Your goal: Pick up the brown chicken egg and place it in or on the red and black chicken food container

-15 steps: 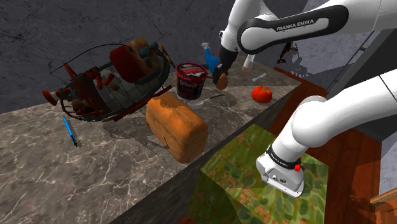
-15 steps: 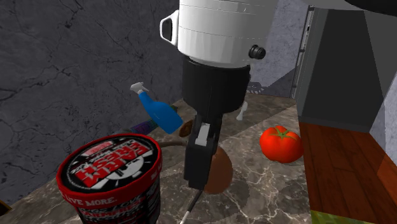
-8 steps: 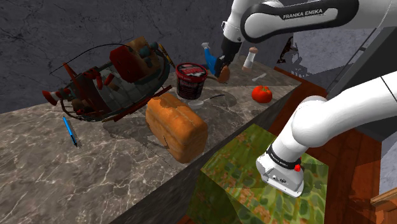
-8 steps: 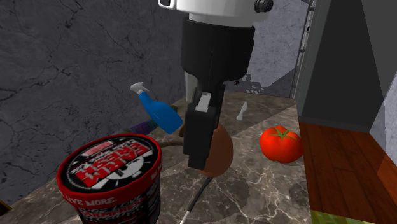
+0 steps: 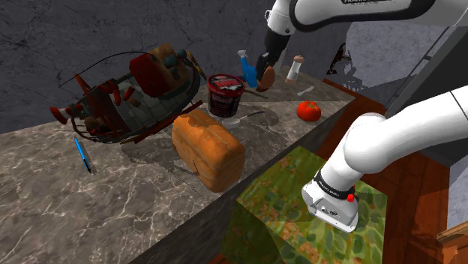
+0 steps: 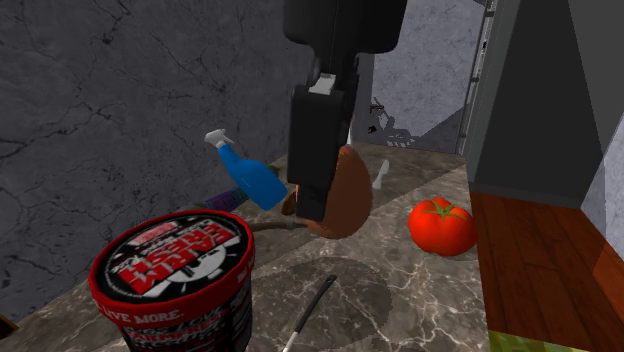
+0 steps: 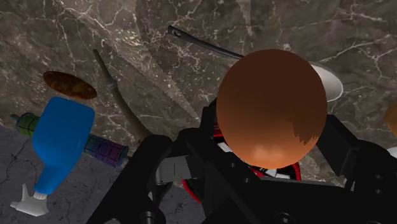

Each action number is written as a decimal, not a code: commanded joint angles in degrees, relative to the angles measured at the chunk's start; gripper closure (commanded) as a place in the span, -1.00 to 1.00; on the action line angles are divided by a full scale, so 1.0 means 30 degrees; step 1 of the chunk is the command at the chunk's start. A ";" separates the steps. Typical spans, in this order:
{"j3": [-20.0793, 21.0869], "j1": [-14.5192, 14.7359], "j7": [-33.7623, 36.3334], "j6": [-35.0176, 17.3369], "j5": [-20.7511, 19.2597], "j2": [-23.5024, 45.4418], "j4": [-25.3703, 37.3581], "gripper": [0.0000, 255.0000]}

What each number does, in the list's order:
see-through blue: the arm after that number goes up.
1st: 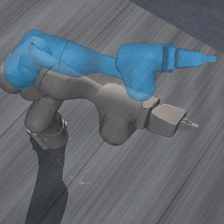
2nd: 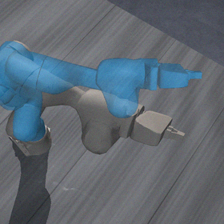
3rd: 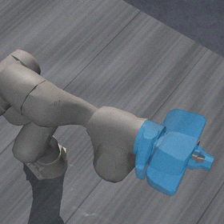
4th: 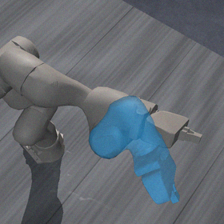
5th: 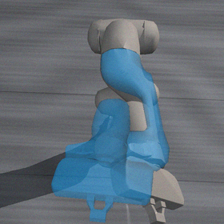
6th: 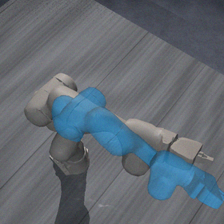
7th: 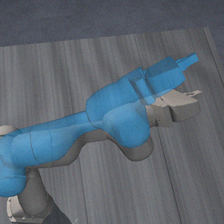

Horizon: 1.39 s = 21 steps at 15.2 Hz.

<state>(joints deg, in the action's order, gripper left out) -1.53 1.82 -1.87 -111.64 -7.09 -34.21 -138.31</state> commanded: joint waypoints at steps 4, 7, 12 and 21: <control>0.0059 0.0038 -0.0038 0.0811 0.0078 0.0859 0.1662 1.00; 0.0042 0.0057 -0.0026 0.0451 0.0111 0.3239 0.3683 1.00; 0.0022 0.0078 -0.0068 0.0384 0.0203 0.7112 0.7493 1.00; -0.0003 0.0079 -0.0055 -0.0202 0.0267 1.0327 1.0122 1.00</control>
<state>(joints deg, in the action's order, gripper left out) -1.62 1.99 -2.27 -111.49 -6.24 -3.33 -107.31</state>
